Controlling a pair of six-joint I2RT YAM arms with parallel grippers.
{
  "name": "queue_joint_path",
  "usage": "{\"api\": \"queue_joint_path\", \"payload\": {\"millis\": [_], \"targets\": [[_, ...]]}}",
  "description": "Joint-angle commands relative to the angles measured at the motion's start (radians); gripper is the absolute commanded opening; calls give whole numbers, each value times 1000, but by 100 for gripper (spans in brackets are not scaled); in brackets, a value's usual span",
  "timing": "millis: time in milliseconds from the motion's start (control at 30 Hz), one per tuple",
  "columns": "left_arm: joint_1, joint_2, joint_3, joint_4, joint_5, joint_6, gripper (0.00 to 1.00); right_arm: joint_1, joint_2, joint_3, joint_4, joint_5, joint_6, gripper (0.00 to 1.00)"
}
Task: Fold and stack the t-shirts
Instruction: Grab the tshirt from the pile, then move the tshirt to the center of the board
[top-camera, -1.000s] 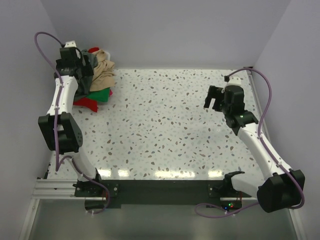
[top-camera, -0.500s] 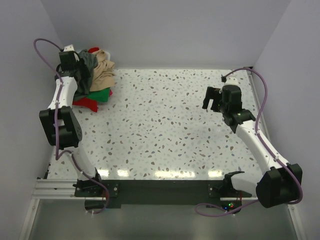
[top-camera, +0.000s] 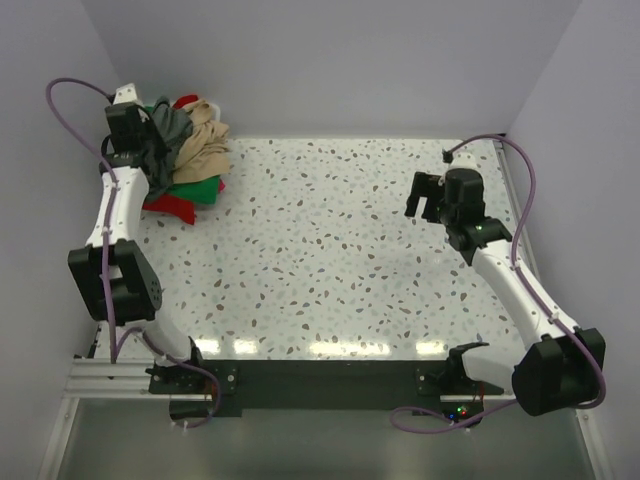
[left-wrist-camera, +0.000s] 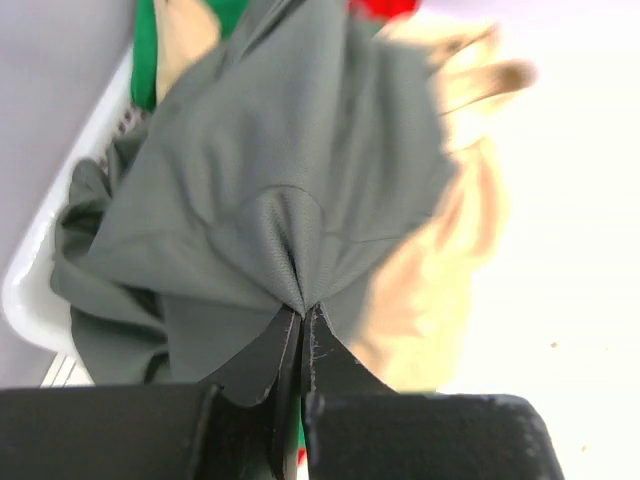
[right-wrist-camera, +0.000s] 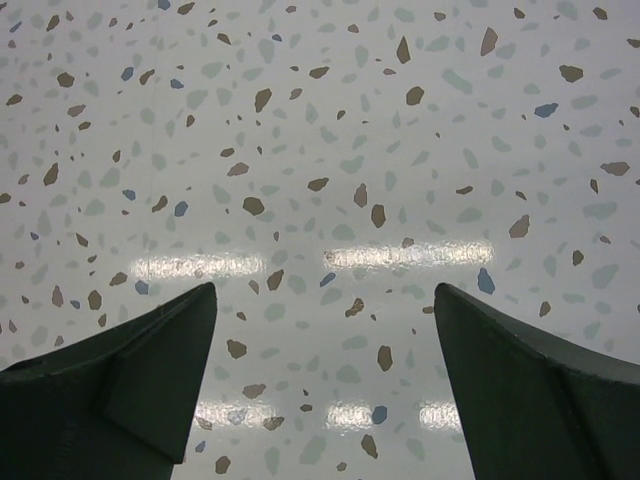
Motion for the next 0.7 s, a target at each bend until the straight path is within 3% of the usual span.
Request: {"api": "queue_joint_path", "payload": {"millis": [0, 200, 367, 667], "targets": [[8, -197, -24, 111, 91, -33, 0, -4, 5, 49, 2, -8, -9, 93], [-24, -319, -26, 142, 385, -12, 0, -2, 28, 80, 3, -17, -4, 93], [-166, -352, 70, 64, 530, 68, 0, -2, 28, 103, 0, -18, -3, 93], [-349, -317, 270, 79, 737, -70, 0, -4, -13, 102, -23, -8, 10, 93]]}}
